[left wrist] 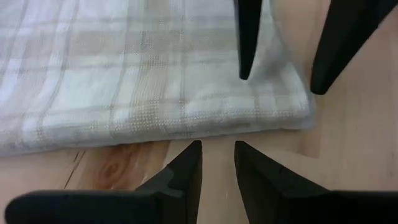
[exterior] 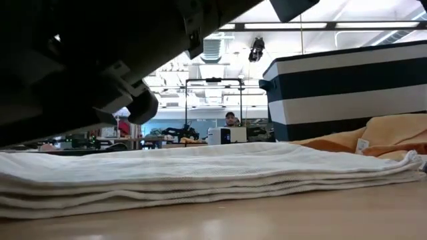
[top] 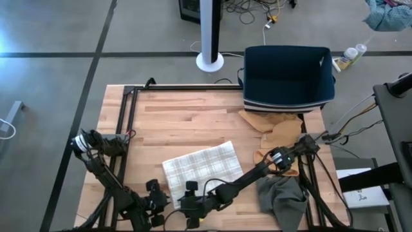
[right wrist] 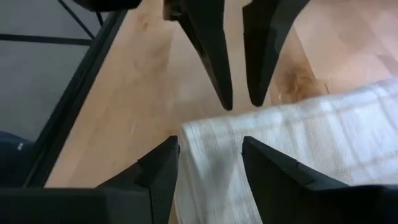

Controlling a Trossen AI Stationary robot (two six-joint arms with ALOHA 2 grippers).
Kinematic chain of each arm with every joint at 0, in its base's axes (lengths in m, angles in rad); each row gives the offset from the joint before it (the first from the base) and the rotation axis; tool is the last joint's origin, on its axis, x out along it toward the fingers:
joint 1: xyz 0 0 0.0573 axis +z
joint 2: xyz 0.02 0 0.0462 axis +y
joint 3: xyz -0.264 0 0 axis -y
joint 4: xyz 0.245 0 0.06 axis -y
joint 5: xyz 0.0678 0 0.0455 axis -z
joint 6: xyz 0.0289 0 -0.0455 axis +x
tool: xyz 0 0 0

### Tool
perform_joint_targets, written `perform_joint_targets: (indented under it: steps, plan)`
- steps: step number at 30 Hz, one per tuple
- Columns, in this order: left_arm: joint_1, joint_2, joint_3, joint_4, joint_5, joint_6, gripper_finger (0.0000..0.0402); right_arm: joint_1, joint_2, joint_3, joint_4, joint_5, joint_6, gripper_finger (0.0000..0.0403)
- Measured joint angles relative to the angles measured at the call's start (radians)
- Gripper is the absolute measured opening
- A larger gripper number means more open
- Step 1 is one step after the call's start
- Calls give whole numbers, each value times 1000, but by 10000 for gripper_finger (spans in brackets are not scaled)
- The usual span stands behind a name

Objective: Fold towel
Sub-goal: Fold the white towel

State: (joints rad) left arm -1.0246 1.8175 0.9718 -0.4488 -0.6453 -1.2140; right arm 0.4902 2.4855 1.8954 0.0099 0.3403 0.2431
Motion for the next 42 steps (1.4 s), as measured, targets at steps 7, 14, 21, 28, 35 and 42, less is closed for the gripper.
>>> perform_joint_targets:
  steps: [7,14,21,28,35,42]
  plan:
    - [4,0,0,91,0,71,87,-13,32,-1,2,-9,-9,155]
    - [9,-1,0,197,91,154,87,-13,33,-2,7,-9,-27,148]
    - [9,-1,-2,187,124,154,87,-10,28,-2,30,-11,-52,143]
    - [38,-1,-35,197,111,158,87,-13,32,-2,42,-53,-13,111]
    - [38,-1,-61,214,134,145,87,-15,33,-2,45,-54,0,54]
    - [38,-2,-61,213,137,140,87,-16,24,-3,32,-61,-10,7]
